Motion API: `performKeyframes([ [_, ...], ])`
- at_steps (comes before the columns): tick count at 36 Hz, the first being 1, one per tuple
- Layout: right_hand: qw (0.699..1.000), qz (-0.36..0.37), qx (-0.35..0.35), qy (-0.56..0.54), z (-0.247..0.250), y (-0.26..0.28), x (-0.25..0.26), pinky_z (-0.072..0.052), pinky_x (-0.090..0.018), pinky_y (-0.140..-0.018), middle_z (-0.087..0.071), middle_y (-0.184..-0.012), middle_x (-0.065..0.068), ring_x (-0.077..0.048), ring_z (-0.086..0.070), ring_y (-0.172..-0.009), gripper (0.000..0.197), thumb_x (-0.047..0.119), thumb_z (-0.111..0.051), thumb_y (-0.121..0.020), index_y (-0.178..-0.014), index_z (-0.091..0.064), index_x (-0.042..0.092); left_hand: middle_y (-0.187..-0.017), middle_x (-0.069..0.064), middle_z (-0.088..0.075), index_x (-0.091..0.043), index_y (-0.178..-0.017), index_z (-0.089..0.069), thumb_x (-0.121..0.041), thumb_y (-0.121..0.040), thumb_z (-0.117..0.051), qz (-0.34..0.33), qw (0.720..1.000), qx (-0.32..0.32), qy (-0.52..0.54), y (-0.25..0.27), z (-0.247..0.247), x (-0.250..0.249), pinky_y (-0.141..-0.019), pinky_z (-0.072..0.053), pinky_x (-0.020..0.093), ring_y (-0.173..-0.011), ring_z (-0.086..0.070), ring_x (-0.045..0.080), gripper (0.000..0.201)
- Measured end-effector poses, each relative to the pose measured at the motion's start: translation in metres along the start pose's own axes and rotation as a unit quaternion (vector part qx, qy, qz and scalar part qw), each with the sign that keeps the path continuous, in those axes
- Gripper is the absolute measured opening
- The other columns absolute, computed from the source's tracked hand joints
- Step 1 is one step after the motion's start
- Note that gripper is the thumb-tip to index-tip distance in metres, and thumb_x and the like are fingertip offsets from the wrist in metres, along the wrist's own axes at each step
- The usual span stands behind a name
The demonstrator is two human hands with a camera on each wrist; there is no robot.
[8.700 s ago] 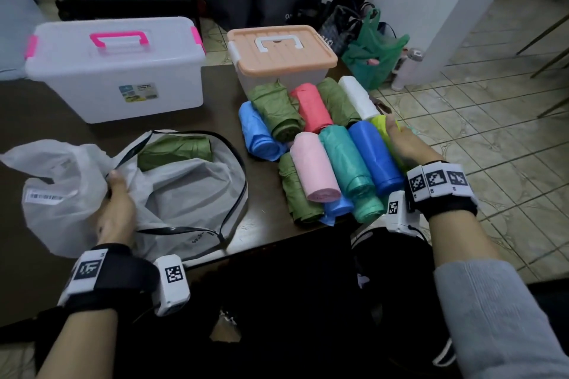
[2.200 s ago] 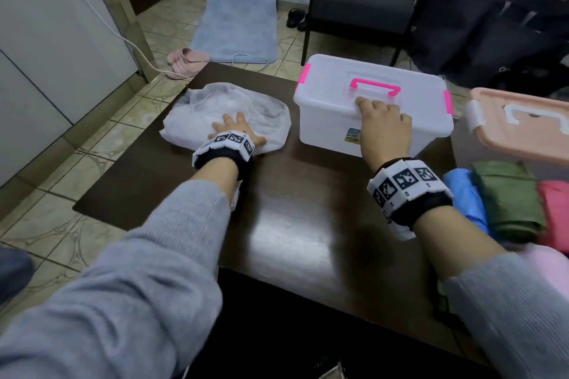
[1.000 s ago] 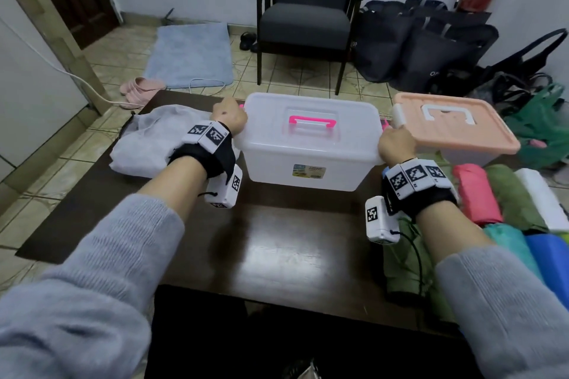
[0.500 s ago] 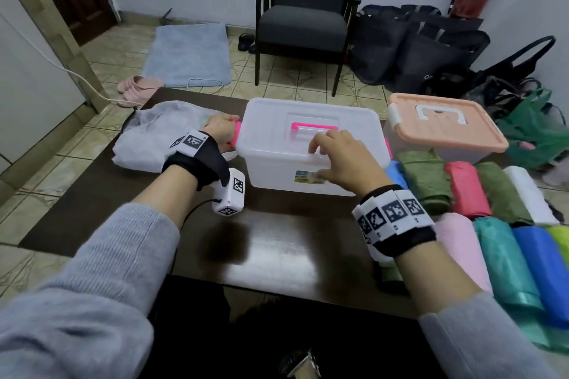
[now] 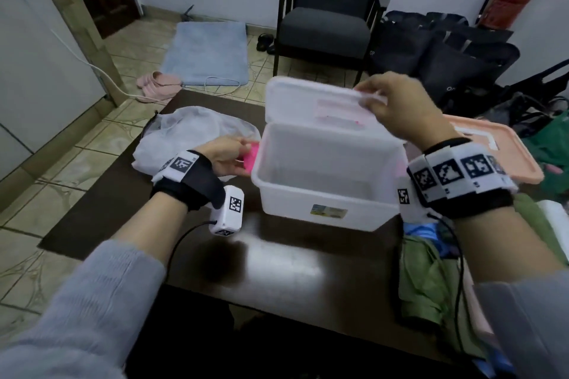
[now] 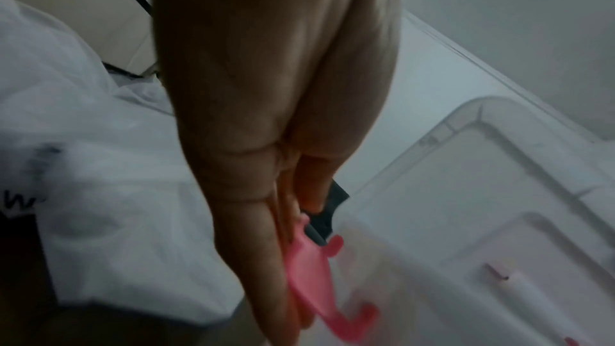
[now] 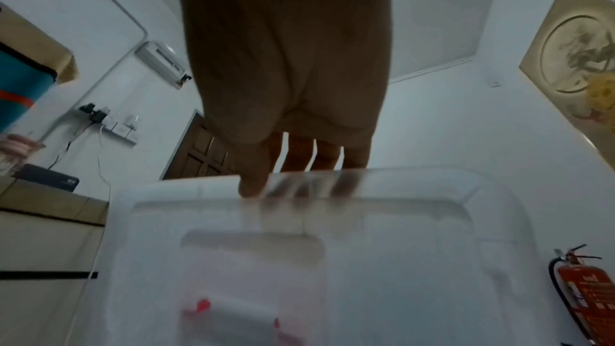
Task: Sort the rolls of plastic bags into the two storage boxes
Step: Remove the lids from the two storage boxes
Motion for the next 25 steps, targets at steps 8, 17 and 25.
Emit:
performKeyframes([
  [8,0.998,-0.014,-0.046,-0.027,0.01,-0.086,-0.014,-0.04,-0.021,-0.09,-0.068,-0.113,-0.014,-0.026,-0.061,-0.106,0.025,0.011,-0.051,-0.094,-0.111,-0.068,0.005,-0.152,0.013,-0.023,-0.027,-0.141,-0.037,-0.034,-0.087,-0.064,-0.057,0.811,-0.239,-0.531,-0.041,0.053,-0.005,-0.11,-0.022,0.05,-0.139,-0.02,0.035,0.061],
  [17,0.996,-0.049,0.05,-0.061,-0.027,-0.154,-0.05,-0.036,-0.005,-0.057,-0.068,-0.101,-0.009,-0.01,-0.052,-0.085,0.02,0.011,-0.06,-0.09,-0.108,-0.069,0.009,-0.157,0.016,0.0,-0.028,-0.148,-0.024,-0.042,-0.084,-0.066,-0.032,0.838,-0.176,-0.516,-0.098,0.058,-0.001,-0.115,-0.019,0.046,-0.144,-0.005,0.036,0.077],
  [25,0.968,-0.094,0.226,-0.064,-0.105,-0.186,-0.075,-0.043,-0.02,-0.056,-0.061,-0.081,0.001,-0.006,-0.054,-0.063,0.01,0.019,-0.065,-0.089,-0.099,-0.063,0.021,-0.156,0.019,-0.007,-0.025,-0.148,-0.025,-0.031,-0.099,-0.044,-0.067,0.855,-0.19,-0.478,-0.128,0.062,-0.008,-0.116,-0.015,0.042,-0.144,-0.008,0.035,0.054],
])
Point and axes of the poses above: each hand's wrist, its own y-axis away from the middle knuckle, its own z-axis out of the back of the hand, x = y × z, the point moved 6 cm from there along -y, towards the middle knuckle
